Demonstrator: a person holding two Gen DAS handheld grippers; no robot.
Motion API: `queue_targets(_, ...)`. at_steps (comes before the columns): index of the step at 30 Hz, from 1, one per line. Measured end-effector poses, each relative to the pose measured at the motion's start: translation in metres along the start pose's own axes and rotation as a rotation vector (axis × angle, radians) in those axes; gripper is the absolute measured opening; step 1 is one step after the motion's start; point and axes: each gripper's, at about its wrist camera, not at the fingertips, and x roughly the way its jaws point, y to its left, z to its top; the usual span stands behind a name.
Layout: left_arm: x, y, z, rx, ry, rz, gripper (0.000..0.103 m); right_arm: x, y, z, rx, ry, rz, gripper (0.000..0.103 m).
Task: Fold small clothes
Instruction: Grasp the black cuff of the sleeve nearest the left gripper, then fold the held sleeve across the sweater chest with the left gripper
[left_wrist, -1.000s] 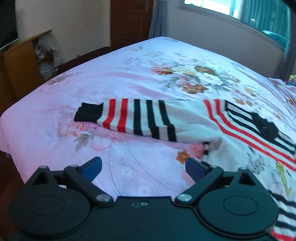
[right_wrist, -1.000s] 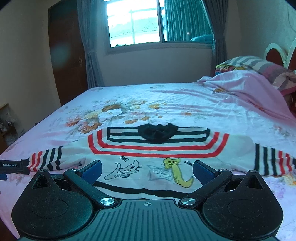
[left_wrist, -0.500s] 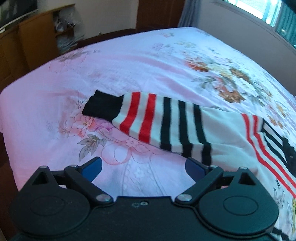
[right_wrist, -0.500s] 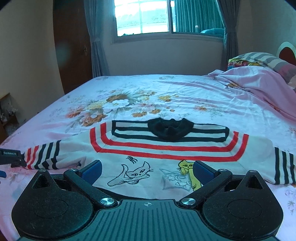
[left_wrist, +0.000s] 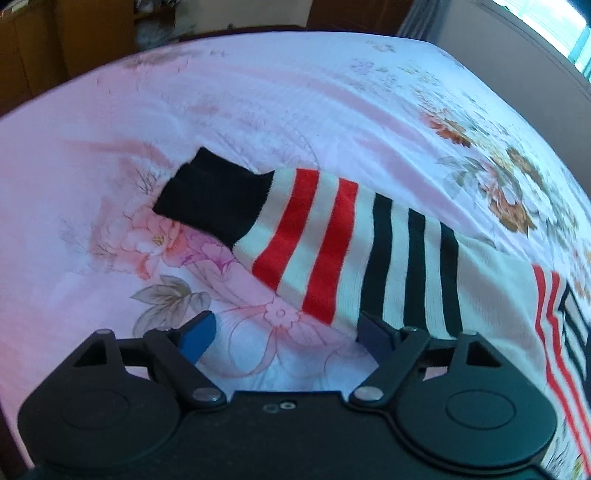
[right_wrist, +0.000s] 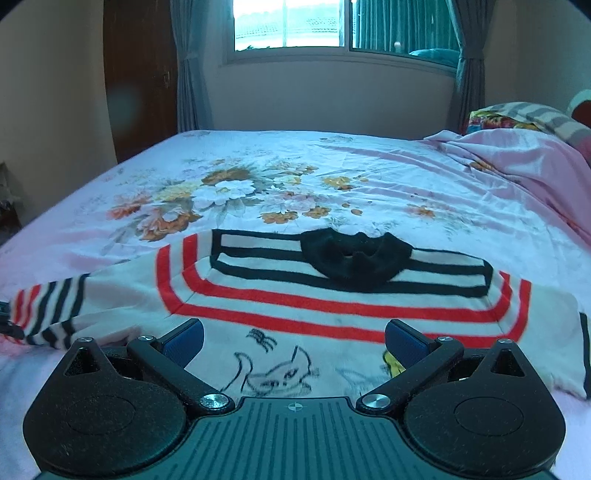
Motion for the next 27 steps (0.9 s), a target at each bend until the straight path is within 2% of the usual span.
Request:
queue_targets(4,0.014,0.006,0.007,-0.069,0.006,-0.052,0.08,0.019,0.003,0.004,-0.002,0.012,0.008,0.103)
queue_targets(6,0.019,0.007,0.012,-0.088,-0.007,-0.074,0.076,0.027,0.005,0.004,-0.008,0.023,0.015,0.103)
queue_targets(9,0.027,0.007,0.02,-0.119,-0.032,-0.105,0.053,0.036,0.006,0.002,-0.01,0.034,0.013,0.103)
queue_targets(11,0.03,0.009,0.024,-0.155,-0.045,-0.122,0.026,0.041,0.003,0.001,0.001,0.042,0.012,0.103)
queue_targets(12,0.031,0.01,0.025,-0.173,-0.05,-0.126,0.018,0.042,0.002,0.001,0.008,0.046,0.012,0.103)
queue_targets(13,0.03,0.012,0.027,-0.187,-0.06,-0.122,0.005,0.043,0.0,0.0,0.013,0.049,0.012,0.103)
queue_targets(16,0.016,0.009,0.031,-0.19,-0.116,-0.132,0.004,0.044,-0.006,-0.001,0.018,0.059,0.005,0.103)
queue_targets(19,-0.024,-0.026,0.033,-0.048,-0.253,-0.15,0.004,0.04,-0.014,-0.001,0.025,0.05,-0.01,0.103)
queue_targets(23,-0.092,-0.109,0.017,0.248,-0.399,-0.253,0.004,0.03,-0.032,-0.002,0.045,0.048,-0.032,0.103)
queue_targets(25,-0.114,-0.158,-0.003,0.389,-0.435,-0.32,0.004,0.024,-0.044,-0.004,0.055,0.052,-0.047,0.103)
queue_targets(27,-0.127,-0.208,-0.03,0.508,-0.423,-0.399,0.004,0.018,-0.058,-0.007,0.071,0.057,-0.063,0.103)
